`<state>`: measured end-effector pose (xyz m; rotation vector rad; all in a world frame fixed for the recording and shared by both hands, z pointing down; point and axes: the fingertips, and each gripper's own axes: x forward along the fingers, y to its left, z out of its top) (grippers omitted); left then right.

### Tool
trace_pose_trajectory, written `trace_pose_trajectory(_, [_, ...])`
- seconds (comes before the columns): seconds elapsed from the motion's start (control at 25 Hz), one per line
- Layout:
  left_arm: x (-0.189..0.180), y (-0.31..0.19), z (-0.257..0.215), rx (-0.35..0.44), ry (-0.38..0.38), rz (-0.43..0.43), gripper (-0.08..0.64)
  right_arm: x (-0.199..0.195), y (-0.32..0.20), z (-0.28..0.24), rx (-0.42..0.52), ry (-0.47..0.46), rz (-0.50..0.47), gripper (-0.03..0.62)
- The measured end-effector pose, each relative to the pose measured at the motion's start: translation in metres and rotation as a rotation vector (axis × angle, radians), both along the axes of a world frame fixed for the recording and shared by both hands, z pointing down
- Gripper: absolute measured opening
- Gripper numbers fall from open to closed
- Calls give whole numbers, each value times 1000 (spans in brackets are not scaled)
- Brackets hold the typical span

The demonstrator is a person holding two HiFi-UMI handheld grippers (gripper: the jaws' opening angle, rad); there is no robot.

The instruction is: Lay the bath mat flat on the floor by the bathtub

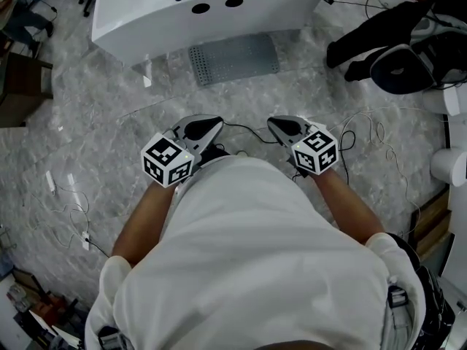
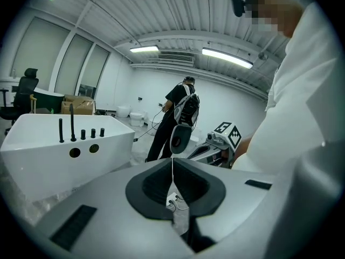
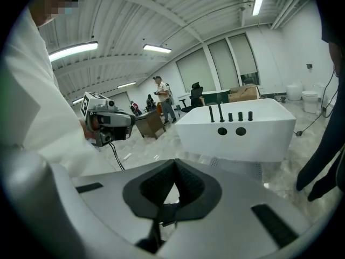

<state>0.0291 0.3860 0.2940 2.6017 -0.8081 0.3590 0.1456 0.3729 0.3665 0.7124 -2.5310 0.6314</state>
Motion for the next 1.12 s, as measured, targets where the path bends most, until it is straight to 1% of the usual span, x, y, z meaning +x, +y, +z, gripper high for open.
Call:
trace_pose_trajectory(0.48, [5, 2, -10, 19, -3, 39, 20, -3, 3, -19, 42, -26, 27, 8])
trace_pose_trajectory(0.72, [14, 5, -11, 19, -11, 53, 20, 5, 5, -24, 56, -40, 44, 8])
trace_pose_trajectory(1.12, [26, 11, -9, 5, -27, 58, 20, 10, 10, -20, 47, -72, 53, 8])
